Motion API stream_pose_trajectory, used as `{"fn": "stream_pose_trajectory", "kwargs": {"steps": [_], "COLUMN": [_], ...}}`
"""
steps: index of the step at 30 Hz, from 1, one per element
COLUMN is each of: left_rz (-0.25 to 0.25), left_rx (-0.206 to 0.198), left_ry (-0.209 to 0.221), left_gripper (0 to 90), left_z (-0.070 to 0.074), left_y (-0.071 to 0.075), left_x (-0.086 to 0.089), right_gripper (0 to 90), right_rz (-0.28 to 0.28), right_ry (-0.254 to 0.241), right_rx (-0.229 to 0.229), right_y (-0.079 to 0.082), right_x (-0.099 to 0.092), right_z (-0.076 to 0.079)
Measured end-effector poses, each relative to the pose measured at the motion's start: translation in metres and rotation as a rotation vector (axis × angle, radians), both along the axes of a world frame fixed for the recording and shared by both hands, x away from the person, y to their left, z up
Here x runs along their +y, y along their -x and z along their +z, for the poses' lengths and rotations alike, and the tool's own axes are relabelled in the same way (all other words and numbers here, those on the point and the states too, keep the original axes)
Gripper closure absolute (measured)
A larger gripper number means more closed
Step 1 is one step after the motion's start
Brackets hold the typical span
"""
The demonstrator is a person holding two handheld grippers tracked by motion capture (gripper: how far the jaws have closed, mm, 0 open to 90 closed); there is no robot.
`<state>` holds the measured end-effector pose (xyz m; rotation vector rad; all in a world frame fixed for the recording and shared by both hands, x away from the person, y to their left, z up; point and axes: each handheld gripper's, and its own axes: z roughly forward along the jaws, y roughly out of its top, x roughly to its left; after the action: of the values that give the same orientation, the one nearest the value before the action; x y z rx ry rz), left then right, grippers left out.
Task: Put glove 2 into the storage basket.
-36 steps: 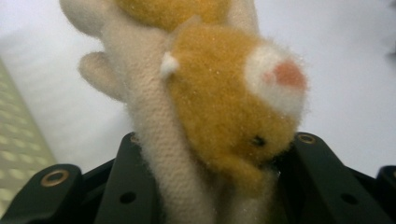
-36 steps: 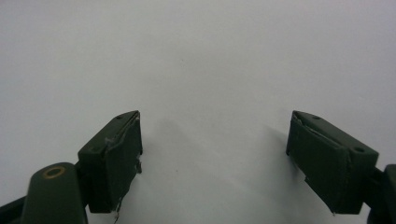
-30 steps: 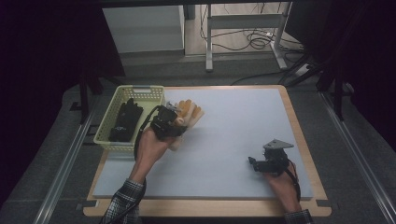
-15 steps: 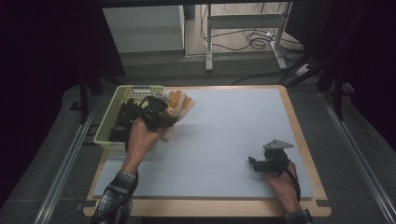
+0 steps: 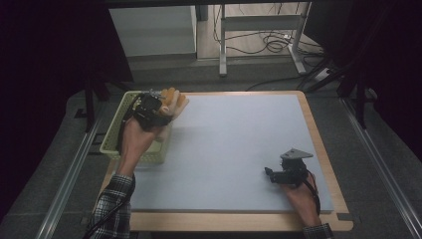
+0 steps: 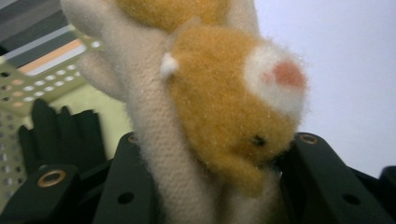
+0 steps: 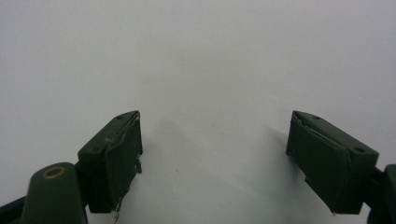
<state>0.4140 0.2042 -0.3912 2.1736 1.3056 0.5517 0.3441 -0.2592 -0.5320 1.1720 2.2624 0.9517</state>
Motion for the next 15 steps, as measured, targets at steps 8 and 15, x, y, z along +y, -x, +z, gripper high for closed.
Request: {"fn": "stream_pose_trajectory", "kwargs": {"steps": [8,15], "left_rz": [0.06,0.117], "left_rx": [0.011,0.023], "left_ry": [-0.019,-0.038], "left_gripper": [59.3,58.9], "left_z": [-0.004,-0.018], "left_y": [-0.011,-0.024], "left_x": [0.022,0.041], "right_gripper": [18.2,18.2], "right_rz": [0.0,0.0], "right_ry": [0.0,0.0], "right_rx": [0.0,0.0], "right_y": [0.0,0.0], "right_x": [0.0,0.0], "right_z": [0.0,0.0]}}
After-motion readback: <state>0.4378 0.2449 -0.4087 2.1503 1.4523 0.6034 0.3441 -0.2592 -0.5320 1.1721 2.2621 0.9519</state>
